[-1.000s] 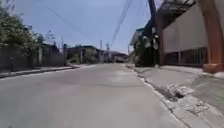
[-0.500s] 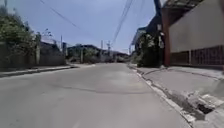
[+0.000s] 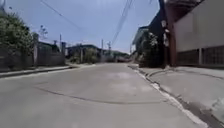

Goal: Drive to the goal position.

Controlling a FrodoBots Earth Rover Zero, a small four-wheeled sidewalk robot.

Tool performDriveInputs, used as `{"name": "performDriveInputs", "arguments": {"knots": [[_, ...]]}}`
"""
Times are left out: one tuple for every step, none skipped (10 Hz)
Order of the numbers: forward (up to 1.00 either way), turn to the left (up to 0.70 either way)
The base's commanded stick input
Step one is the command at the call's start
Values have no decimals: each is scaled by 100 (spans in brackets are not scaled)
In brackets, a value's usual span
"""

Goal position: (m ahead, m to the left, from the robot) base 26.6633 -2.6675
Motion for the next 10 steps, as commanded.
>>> {"name": "performDriveInputs", "arguments": {"knots": [[100, 0], [100, 0], [100, 0], [100, 0], [100, -1], [100, -2], [100, -2], [100, -2], [100, -4], [100, -10]]}}
